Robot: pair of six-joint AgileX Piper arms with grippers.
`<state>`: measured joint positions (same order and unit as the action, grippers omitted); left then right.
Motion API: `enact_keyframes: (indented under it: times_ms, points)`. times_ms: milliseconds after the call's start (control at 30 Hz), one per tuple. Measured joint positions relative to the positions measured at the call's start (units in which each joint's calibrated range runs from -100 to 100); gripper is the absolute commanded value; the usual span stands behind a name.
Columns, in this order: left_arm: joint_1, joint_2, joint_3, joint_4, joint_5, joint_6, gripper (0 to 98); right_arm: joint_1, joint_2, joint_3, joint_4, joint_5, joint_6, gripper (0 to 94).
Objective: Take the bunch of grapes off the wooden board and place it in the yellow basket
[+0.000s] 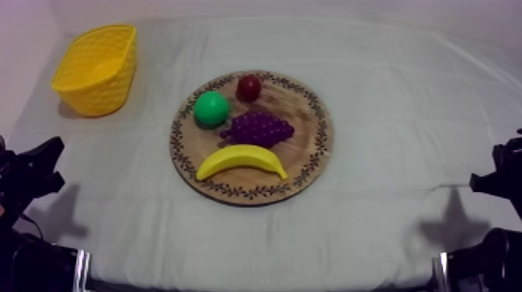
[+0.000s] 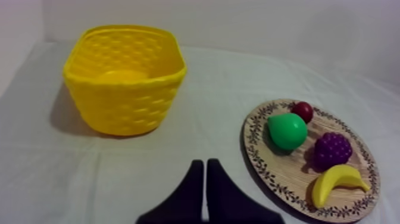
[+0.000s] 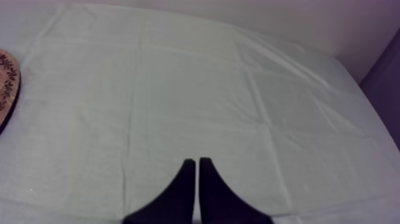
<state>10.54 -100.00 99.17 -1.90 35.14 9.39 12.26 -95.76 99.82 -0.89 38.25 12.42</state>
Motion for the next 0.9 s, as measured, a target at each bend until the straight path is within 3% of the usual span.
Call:
enact_keyframes:
  times_ms: [167, 367, 567, 733, 900]
  points:
    - [2.02, 0.05, -0.48, -0.06, 1.69, -2.03, 0.0, 0.00, 0.00, 0.00, 0.00, 0.00, 0.00, 0.3]
    - [4.33, 3.52, 0.48, 0.04, -3.61, -5.14, 0.0, 0.00, 0.00, 0.00, 0.00, 0.00, 0.09, 0.3]
    - [4.56, 11.65, 0.37, 0.96, -6.22, -3.18, 0.0, 0.00, 0.00, 0.00, 0.00, 0.00, 0.03, 0.3]
    - [5.60, 18.84, -2.02, 4.58, -6.65, -2.34, 0.0, 0.00, 0.00, 0.00, 0.00, 0.00, 0.03, 0.3]
    - [5.52, 25.58, -8.22, 8.62, -2.76, -6.00, 0.0, 0.00, 0.00, 0.00, 0.00, 0.00, -0.01, 0.3]
